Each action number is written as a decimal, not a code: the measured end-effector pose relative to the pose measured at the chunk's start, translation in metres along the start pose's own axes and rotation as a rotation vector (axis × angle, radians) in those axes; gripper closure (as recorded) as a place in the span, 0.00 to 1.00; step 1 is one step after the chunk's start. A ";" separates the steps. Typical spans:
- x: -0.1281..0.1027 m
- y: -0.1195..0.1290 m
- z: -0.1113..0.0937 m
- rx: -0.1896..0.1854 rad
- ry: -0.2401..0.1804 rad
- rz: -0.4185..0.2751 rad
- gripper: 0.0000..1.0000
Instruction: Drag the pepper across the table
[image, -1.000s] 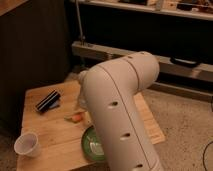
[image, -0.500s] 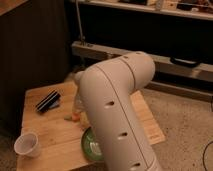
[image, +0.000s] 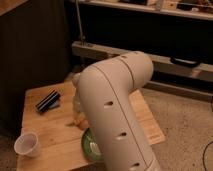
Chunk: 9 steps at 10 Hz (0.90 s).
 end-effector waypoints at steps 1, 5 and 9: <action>-0.001 0.001 0.000 -0.001 0.001 -0.002 0.89; 0.006 0.007 -0.001 -0.008 0.009 0.002 0.89; 0.019 0.013 -0.002 -0.016 0.021 0.000 0.89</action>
